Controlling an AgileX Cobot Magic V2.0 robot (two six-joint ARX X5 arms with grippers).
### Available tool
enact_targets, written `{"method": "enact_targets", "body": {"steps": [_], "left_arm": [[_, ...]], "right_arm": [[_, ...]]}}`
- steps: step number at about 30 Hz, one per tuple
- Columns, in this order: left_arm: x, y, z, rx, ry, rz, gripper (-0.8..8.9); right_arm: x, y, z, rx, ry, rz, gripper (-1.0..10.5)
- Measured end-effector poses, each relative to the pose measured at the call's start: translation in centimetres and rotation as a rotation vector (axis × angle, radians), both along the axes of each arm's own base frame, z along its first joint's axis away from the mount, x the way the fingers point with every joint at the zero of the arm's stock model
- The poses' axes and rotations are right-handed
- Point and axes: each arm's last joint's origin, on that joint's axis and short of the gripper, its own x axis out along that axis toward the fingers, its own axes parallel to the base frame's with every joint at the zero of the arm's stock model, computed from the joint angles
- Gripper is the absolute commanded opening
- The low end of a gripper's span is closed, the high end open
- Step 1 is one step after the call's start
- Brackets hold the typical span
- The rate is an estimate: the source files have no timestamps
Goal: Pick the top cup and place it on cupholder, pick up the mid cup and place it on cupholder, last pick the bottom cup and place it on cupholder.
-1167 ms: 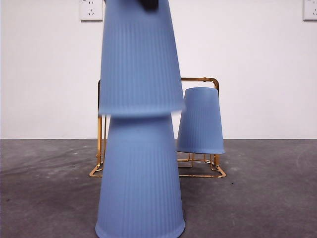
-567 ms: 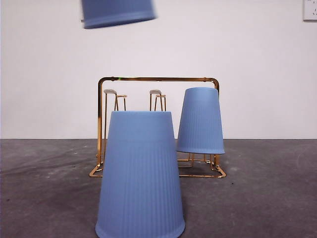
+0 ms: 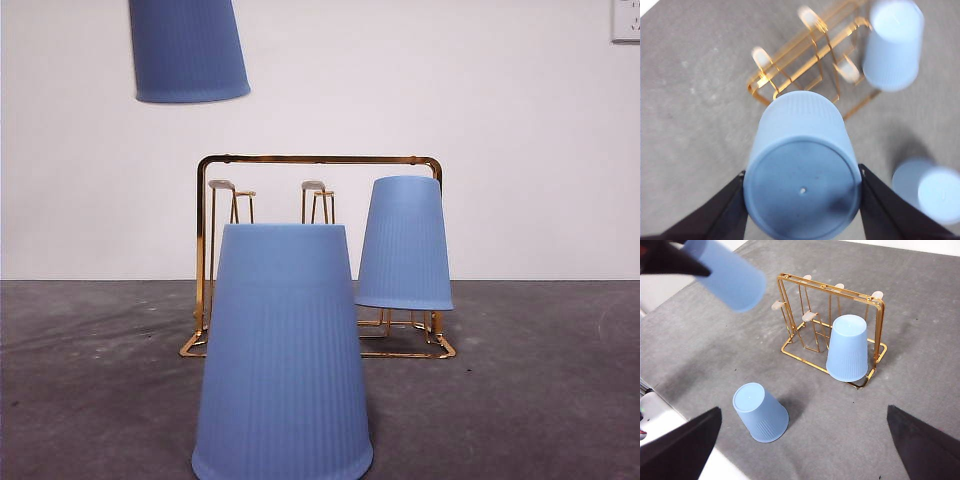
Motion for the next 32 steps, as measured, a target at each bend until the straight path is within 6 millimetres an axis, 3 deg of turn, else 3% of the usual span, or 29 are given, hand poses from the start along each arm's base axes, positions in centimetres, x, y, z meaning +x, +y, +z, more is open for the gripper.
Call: {"method": "enact_targets", "body": {"steps": [9, 18, 32], "left_arm": [[3.5, 0.4, -1.4, -0.021, 0.056, 0.055, 0.10], [5.9, -0.7, -3.0, -0.039, 0.091, 0.041, 0.10], [10.2, -2.7, -8.0, 0.046, 0.201, 0.080, 0.10]], "right_arm": [[0.0, 0.0, 0.0, 0.000, 0.000, 0.000, 5.6], [0.0, 0.0, 0.0, 0.000, 0.000, 0.000, 5.6], [0.0, 0.0, 0.0, 0.000, 0.000, 0.000, 5.6]]}}
